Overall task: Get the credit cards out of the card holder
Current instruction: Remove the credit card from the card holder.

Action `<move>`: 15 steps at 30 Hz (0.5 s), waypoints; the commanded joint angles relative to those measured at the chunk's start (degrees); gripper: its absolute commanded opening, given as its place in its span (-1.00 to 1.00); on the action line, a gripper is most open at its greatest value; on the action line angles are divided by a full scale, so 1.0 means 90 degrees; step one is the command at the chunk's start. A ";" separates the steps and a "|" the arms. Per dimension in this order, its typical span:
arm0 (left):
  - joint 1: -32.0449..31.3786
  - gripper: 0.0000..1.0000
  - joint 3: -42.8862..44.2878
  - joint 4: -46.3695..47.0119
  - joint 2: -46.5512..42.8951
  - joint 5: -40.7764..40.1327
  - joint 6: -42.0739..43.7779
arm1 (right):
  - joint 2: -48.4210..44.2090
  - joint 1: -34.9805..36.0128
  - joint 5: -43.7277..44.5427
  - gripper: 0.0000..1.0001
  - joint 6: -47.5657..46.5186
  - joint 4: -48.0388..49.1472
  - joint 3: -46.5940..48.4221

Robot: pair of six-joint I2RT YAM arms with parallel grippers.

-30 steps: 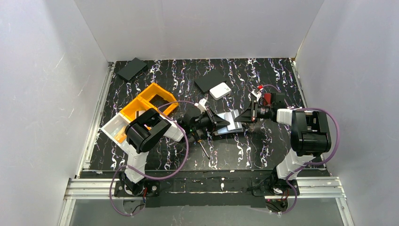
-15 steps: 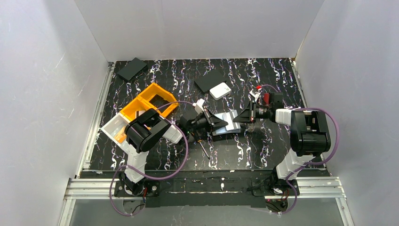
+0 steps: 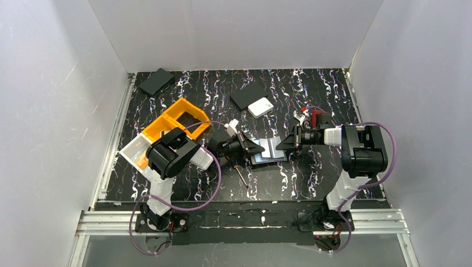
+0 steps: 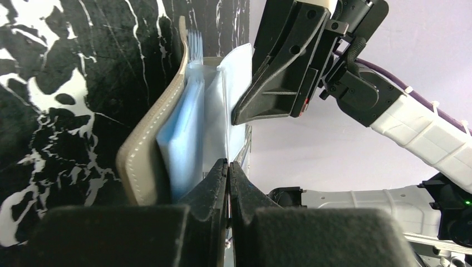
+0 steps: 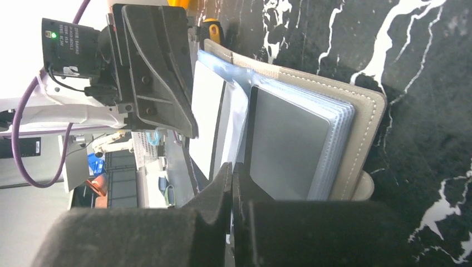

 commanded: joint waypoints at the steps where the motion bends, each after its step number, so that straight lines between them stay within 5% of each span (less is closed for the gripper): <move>1: 0.0144 -1.00 -0.0035 0.0110 -0.0054 0.0120 0.0179 | 0.0092 -0.0037 0.0110 -0.90 -0.0493 -0.0539 0.0291; 9: 0.0335 -1.00 -0.0377 -0.0165 -0.0418 0.0247 0.0461 | 0.0135 -0.0037 0.1030 -0.87 -0.1272 -0.1435 0.0562; 15: 0.0354 -1.00 -0.0585 -0.0967 -0.1094 0.0473 0.1044 | 0.0042 -0.0037 0.1114 -0.57 -0.1956 -0.2004 0.0785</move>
